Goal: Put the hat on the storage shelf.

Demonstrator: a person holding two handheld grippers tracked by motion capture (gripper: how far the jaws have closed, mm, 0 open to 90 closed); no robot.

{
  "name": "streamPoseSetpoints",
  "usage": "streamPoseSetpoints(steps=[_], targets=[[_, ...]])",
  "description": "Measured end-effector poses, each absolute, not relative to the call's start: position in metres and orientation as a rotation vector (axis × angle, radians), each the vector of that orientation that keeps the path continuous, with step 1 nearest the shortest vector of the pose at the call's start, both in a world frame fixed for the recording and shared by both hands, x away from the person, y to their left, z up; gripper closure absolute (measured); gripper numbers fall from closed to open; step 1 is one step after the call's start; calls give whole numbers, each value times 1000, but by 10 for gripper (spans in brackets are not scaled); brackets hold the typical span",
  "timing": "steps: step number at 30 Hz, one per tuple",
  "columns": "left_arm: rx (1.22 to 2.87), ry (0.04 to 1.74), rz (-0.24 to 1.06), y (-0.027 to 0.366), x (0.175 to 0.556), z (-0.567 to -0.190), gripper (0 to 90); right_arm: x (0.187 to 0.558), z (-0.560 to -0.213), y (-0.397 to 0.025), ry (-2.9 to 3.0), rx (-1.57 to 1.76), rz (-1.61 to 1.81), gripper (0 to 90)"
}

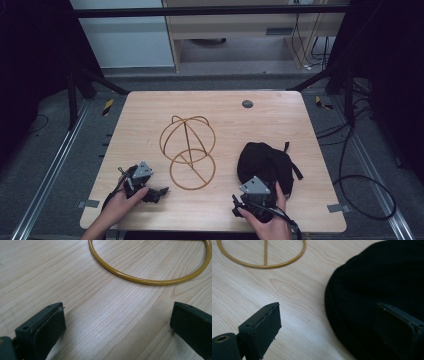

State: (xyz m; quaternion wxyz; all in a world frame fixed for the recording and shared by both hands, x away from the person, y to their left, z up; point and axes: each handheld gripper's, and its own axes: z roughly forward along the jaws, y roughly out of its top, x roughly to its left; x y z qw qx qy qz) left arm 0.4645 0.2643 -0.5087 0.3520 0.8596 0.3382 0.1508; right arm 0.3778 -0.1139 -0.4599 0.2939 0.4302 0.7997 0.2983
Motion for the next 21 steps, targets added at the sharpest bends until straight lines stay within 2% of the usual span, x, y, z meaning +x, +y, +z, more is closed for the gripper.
streamPoseSetpoints(steps=[10, 21], targets=[[2224, 877, 391, 264, 464, -509, 0, 373, -443, -152, 1994, 1232, 780, 80], [2225, 876, 390, 264, 464, -509, 0, 389, -431, -180, 2135, 1312, 678, 109]])
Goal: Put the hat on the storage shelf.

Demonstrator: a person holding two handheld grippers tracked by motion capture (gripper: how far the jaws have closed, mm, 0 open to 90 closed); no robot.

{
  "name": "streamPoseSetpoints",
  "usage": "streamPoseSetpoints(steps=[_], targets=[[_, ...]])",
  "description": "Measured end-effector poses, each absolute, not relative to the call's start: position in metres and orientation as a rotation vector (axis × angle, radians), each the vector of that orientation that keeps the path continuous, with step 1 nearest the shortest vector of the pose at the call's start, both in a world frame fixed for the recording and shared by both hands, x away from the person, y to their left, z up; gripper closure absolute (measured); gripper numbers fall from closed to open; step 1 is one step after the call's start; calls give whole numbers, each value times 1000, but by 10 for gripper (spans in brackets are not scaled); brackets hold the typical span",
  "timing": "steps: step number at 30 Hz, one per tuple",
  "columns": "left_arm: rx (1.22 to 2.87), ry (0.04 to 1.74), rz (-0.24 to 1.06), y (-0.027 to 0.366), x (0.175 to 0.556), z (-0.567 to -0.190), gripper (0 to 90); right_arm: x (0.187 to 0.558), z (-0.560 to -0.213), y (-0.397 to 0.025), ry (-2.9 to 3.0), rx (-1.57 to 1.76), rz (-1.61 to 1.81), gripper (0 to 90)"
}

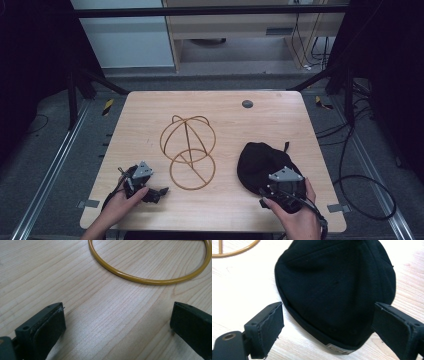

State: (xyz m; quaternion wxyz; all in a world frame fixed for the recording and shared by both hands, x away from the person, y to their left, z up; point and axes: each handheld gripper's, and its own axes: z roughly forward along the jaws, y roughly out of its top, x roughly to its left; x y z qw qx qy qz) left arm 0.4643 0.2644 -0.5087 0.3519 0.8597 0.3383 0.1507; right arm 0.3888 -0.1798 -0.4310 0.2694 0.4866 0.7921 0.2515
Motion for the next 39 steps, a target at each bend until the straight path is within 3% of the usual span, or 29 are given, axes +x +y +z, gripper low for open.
streamPoseSetpoints(steps=[18, 27, 39], targets=[[2225, 875, 390, 264, 464, -509, 0, 432, -397, -185, 2392, 1249, 531, 111], [2225, 874, 390, 265, 464, -509, 0, 463, -385, -176, 2464, 1186, 479, 225], [2226, 874, 390, 265, 464, -509, 0, 491, -388, -182, 2511, 1209, 437, 300]])
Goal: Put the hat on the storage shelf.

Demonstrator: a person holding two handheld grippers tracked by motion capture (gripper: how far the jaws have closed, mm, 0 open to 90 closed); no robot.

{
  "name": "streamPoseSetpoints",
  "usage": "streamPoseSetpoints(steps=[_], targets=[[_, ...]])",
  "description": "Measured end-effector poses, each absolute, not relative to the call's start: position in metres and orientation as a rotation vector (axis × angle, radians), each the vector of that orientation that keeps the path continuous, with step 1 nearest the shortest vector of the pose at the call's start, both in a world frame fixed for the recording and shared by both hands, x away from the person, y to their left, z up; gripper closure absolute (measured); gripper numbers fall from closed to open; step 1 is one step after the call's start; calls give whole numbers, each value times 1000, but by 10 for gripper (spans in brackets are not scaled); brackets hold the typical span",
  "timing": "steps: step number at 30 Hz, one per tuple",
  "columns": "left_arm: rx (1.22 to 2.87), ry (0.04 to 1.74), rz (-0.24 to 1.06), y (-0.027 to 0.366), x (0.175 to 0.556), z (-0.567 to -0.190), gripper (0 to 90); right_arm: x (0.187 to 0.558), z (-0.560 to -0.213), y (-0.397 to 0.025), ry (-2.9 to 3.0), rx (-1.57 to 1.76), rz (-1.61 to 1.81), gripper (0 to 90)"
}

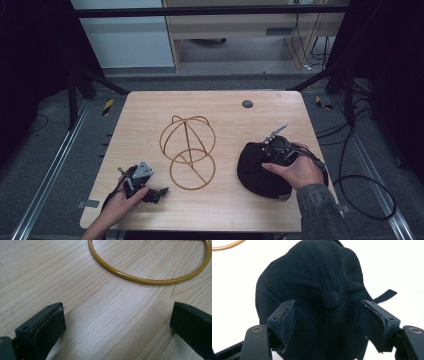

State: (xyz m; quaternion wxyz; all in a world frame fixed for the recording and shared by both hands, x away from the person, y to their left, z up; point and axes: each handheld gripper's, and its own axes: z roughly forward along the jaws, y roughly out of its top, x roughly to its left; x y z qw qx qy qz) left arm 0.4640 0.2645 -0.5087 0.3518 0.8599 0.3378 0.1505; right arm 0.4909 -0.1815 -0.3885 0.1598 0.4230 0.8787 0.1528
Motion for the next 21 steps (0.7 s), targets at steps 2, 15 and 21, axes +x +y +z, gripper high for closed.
streamPoseSetpoints(steps=[2, 15, 21], targets=[[2226, 874, 390, 265, 464, -509, 0, 494, -389, -182, 2522, 1204, 430, 309], [2226, 873, 389, 265, 464, -509, 0, 508, -390, -178, 2567, 1207, 410, 378], [2226, 873, 389, 265, 464, -509, 0, 512, -393, -178, 2577, 1218, 403, 421]])
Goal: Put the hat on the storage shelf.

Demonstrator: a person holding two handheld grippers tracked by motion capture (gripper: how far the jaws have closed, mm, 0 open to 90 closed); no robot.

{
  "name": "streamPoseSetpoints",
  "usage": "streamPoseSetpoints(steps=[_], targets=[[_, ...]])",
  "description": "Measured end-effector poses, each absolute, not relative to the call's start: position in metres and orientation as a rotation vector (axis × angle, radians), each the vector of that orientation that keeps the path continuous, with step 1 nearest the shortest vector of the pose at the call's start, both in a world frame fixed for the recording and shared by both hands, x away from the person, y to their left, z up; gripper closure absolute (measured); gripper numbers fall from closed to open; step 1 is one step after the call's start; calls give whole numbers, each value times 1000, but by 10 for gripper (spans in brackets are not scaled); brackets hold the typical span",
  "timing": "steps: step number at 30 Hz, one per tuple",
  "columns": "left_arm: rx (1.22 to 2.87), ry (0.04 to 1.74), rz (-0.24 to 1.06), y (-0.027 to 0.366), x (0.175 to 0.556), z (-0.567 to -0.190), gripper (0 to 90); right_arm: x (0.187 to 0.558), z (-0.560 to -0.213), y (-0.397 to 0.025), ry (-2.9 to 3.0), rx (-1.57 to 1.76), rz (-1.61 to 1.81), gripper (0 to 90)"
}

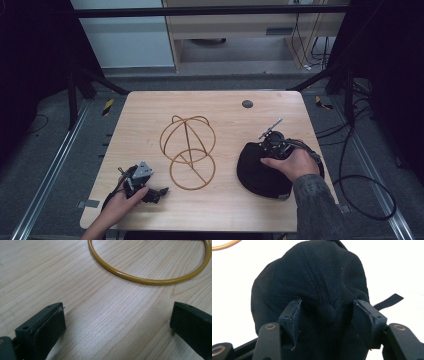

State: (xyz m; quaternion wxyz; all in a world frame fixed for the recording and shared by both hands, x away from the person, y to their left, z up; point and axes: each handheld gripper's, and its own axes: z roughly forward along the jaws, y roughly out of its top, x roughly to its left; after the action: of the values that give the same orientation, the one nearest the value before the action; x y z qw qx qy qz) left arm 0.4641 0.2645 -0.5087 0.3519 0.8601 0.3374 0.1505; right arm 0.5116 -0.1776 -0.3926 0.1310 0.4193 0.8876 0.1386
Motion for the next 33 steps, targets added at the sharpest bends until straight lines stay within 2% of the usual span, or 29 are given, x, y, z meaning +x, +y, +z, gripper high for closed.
streamPoseSetpoints(steps=[3, 9, 17, 23, 33], targets=[[2226, 873, 389, 265, 464, -509, 0, 512, -393, -178, 2583, 1213, 398, 444], [2226, 873, 389, 265, 464, -509, 0, 513, -397, -177, 2602, 1197, 373, 585], [2226, 873, 389, 265, 464, -509, 0, 515, -398, -178, 2622, 1192, 388, 712], [2226, 873, 389, 265, 464, -509, 0, 515, -398, -180, 2626, 1199, 404, 766], [2226, 873, 389, 265, 464, -509, 0, 504, -383, -189, 2571, 1205, 510, 779]])
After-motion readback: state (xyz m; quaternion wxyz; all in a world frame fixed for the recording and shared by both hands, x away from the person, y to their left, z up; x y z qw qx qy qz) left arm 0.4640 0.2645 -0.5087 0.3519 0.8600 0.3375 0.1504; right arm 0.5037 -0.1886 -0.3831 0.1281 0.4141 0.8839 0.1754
